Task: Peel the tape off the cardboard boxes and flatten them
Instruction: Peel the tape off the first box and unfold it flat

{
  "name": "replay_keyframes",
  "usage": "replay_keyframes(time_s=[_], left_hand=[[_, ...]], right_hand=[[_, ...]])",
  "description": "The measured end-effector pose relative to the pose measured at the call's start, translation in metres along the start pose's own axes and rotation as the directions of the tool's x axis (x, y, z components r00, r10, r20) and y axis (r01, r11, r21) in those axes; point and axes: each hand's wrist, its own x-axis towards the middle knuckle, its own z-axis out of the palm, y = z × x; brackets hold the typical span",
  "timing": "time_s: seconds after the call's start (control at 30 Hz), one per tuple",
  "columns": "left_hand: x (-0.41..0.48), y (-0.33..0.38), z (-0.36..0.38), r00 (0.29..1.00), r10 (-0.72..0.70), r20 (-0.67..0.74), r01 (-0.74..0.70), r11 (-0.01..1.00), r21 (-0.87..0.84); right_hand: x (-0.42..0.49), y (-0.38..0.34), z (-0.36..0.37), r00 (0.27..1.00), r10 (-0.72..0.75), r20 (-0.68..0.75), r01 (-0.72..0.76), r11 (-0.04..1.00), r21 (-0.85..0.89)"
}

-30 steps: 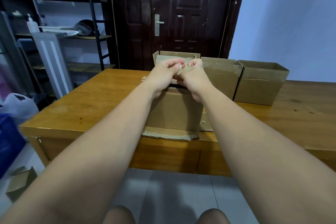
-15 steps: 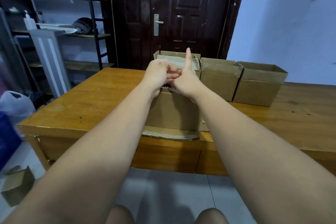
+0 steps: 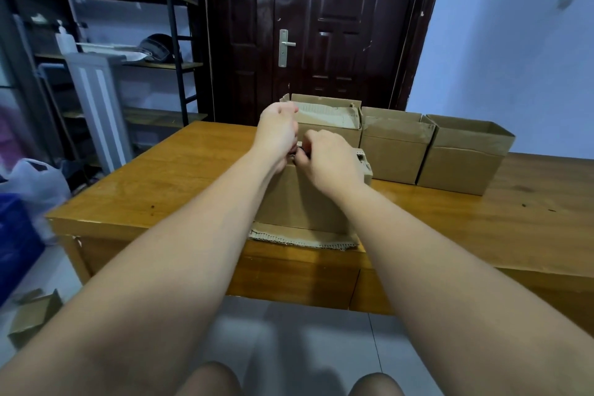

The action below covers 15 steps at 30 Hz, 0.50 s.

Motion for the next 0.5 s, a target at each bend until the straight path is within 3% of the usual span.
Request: replay_keyframes(time_s=[0.13,0.5], left_hand=[[-0.002,-0.003,-0.005,0.998,0.066,-0.004,-0.066,0.997,0.044],[0.008,-0.007,-0.039,0.959,0.277,-0.054,-0.22,0.854,0.47]], right_hand=[[0.001,0.001,0.004,1.0,-0.013,0.011,0.013,0.998,-0.057],[0.009,-0.016,0.013,0.997,-0.066,0.045,0.066,0.998,-0.01]])
